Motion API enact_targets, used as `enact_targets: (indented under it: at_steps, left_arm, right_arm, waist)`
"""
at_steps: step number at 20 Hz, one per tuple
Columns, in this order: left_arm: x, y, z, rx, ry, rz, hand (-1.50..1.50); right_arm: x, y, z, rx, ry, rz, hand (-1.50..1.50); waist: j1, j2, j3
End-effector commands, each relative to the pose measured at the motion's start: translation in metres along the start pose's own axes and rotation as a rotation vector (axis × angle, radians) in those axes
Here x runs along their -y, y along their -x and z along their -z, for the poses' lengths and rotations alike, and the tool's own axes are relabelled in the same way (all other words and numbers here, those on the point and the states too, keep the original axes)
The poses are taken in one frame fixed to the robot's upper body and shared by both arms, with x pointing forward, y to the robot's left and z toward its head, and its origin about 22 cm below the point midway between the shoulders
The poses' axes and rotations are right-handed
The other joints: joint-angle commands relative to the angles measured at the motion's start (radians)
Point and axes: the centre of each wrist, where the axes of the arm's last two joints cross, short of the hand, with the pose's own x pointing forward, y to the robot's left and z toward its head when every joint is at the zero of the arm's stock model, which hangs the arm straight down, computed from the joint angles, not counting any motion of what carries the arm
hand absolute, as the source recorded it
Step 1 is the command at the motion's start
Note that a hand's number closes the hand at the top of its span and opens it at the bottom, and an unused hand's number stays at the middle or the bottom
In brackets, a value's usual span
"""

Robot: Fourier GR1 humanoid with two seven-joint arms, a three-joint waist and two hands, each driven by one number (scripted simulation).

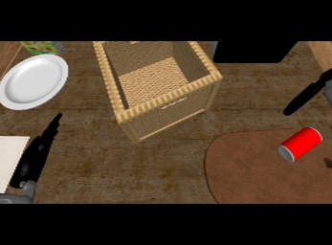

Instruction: Pick the can from the cutting board and place it in the basket

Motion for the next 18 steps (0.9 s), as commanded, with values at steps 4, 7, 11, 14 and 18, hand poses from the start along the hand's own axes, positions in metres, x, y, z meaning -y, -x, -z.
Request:
enact_targets:
  at_steps: [4, 7, 11, 14, 18]
  left_arm:
    - [0.011, -0.005, 0.002, 0.007, -0.015, -0.004, 0.0]
    - [0.018, 0.002, 0.006, 0.005, -0.005, 0.013, 0.0]
    - [0.008, 0.012, 0.0, -0.003, -0.015, 0.008, 0.0]
    - [-0.011, 0.024, -0.009, 0.005, -0.014, -0.004, 0.0]
    - [-0.01, -0.008, 0.011, 0.002, -0.003, -0.005, 0.0]
  right_arm:
    - [-0.018, 0.002, 0.005, -0.165, -0.028, -0.028, -1.5]
    - [-0.051, -0.003, 0.01, -0.173, -0.039, -0.043, -1.5]
    - [-0.031, 0.015, 0.017, -0.18, -0.038, -0.042, -1.5]
    - [-0.044, 0.004, 0.005, -0.178, -0.03, -0.032, -1.5]
    - [-0.065, 0.034, 0.04, -0.198, -0.033, -0.051, -1.5]
  waist:
    - [-0.007, -0.002, 0.0]
    - [-0.008, -0.001, 0.0]
    - [-0.007, -0.002, 0.0]
    - [0.0, -0.004, -0.001]
    - [-0.01, 0.0, 0.0]
